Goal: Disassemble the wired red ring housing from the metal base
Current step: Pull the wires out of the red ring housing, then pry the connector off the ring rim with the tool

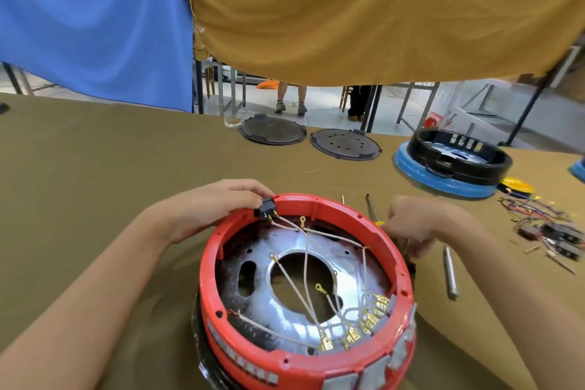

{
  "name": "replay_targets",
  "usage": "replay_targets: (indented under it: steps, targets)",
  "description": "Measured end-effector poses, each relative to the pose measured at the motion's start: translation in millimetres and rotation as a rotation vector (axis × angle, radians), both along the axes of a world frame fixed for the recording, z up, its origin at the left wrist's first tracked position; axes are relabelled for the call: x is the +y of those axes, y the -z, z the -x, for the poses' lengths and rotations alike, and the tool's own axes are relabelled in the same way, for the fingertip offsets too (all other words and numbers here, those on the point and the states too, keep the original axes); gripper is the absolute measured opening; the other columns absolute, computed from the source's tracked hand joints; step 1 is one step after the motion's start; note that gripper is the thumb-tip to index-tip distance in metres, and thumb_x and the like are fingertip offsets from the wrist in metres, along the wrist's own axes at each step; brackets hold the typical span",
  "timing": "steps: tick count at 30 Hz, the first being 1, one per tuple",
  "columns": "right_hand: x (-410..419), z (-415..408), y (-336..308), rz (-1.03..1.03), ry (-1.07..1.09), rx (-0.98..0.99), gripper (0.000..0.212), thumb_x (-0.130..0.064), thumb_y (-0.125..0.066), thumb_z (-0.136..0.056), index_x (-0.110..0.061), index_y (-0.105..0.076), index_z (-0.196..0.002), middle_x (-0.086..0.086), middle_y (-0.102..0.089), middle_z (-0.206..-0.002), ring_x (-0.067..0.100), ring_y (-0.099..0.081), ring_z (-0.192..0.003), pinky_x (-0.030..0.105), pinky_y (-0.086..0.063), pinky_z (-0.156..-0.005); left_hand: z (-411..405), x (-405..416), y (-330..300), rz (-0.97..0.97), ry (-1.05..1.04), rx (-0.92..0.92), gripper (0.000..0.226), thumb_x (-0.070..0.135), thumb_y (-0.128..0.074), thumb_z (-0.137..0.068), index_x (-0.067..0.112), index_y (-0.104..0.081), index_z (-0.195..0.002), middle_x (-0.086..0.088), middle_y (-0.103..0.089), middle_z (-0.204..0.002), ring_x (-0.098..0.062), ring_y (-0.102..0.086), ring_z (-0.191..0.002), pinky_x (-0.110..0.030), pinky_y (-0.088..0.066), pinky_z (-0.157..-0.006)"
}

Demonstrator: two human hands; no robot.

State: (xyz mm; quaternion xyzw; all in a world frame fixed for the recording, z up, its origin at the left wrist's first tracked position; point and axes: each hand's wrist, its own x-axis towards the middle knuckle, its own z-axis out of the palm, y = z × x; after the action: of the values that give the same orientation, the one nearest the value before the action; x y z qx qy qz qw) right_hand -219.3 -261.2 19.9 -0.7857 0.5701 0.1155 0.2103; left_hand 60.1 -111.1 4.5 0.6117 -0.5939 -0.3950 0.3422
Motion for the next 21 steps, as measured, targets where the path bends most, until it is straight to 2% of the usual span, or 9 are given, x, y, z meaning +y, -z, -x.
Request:
replay_targets:
  steps: [4, 7, 10, 14, 16, 17, 19, 21]
  targets:
    - [6, -1, 2, 0.119, 0.019, -0.159, 0.039, -0.038, -0.062, -0.089, -0.008, -0.058, -0.064, 0.000, -0.055, -0.042, 0.014, -0.051, -0.033, 0.017, -0.040, -0.040, 5, 4, -4, -0.007, -0.025, -0.051, 0.027, 0.017, -0.047, -0.100, 0.029, -0.070, -0.108, -0.001, -0.072, -0.106, -0.015, -0.066, -0.092, -0.034, -0.048, -0.090]
    - [15, -5, -16, 0.361, -0.095, -0.319, 0.033, -0.037, -0.059, -0.088, -0.014, -0.052, -0.065, -0.004, -0.054, -0.052, 0.013, -0.050, -0.047, 0.025, -0.039, -0.049, 7, 5, -6, -0.005, -0.040, -0.067, 0.027, 0.019, -0.047, -0.100, 0.031, -0.070, -0.108, 0.001, -0.072, -0.106, -0.018, -0.067, -0.096, -0.035, -0.049, -0.093]
    - [35, -15, -36, 0.492, -0.269, -0.514, 0.016, -0.036, -0.062, -0.087, -0.022, -0.057, -0.082, -0.006, -0.060, -0.067, 0.013, -0.054, -0.061, 0.027, -0.039, -0.054, 8, 4, -5, 0.006, -0.055, -0.088, 0.026, 0.023, -0.046, -0.102, 0.034, -0.069, -0.110, 0.005, -0.072, -0.110, -0.019, -0.067, -0.105, -0.040, -0.048, -0.101]
    - [52, -33, -50, 0.653, -0.338, -0.719, 0.013, -0.030, -0.058, -0.091, -0.018, -0.059, -0.085, -0.001, -0.058, -0.064, 0.014, -0.047, -0.054, 0.027, -0.038, -0.050, 11, 4, -4, 0.039, -0.053, -0.138, 0.025, 0.028, -0.046, -0.104, 0.036, -0.067, -0.114, 0.012, -0.070, -0.112, -0.009, -0.066, -0.105, -0.036, -0.047, -0.103]
    - [59, -44, -55, 0.500, -0.297, -0.890, 0.012, -0.028, -0.061, -0.092, -0.017, -0.061, -0.088, 0.001, -0.062, -0.065, 0.010, -0.052, -0.052, 0.023, -0.044, -0.049, 12, 4, -6, 0.052, -0.062, -0.162, 0.024, 0.031, -0.046, -0.103, 0.034, -0.067, -0.115, 0.013, -0.069, -0.114, -0.006, -0.064, -0.108, -0.037, -0.046, -0.105]
    - [62, -50, -55, 0.341, -0.269, -0.950, 0.011, -0.026, -0.062, -0.093, -0.014, -0.062, -0.091, 0.004, -0.065, -0.068, 0.009, -0.058, -0.054, 0.024, -0.049, -0.051, 13, 5, -9, 0.078, -0.083, -0.177, 0.024, 0.036, -0.047, -0.102, 0.034, -0.066, -0.117, 0.014, -0.068, -0.117, -0.003, -0.061, -0.110, -0.036, -0.044, -0.107]
    - [70, -63, -49, -0.031, -0.226, -1.034, 0.013, -0.018, -0.062, -0.094, -0.006, -0.063, -0.099, 0.012, -0.072, -0.076, 0.017, -0.069, -0.062, 0.029, -0.059, -0.060, 16, 8, -21, 0.172, -0.117, -0.146, 0.039, 0.057, -0.046, -0.096, 0.031, -0.065, -0.119, 0.017, -0.066, -0.120, 0.001, -0.057, -0.116, -0.034, -0.040, -0.109]
    - [75, -73, -41, -0.274, -0.216, -1.097, 0.016, -0.014, -0.062, -0.096, 0.000, -0.064, -0.103, 0.016, -0.075, -0.086, 0.020, -0.073, -0.072, 0.026, -0.060, -0.068, 22, 14, -33, 0.233, -0.064, -0.100, 0.048, 0.066, -0.051, -0.087, 0.032, -0.066, -0.117, 0.015, -0.069, -0.116, -0.002, -0.061, -0.112, -0.031, -0.043, -0.103]
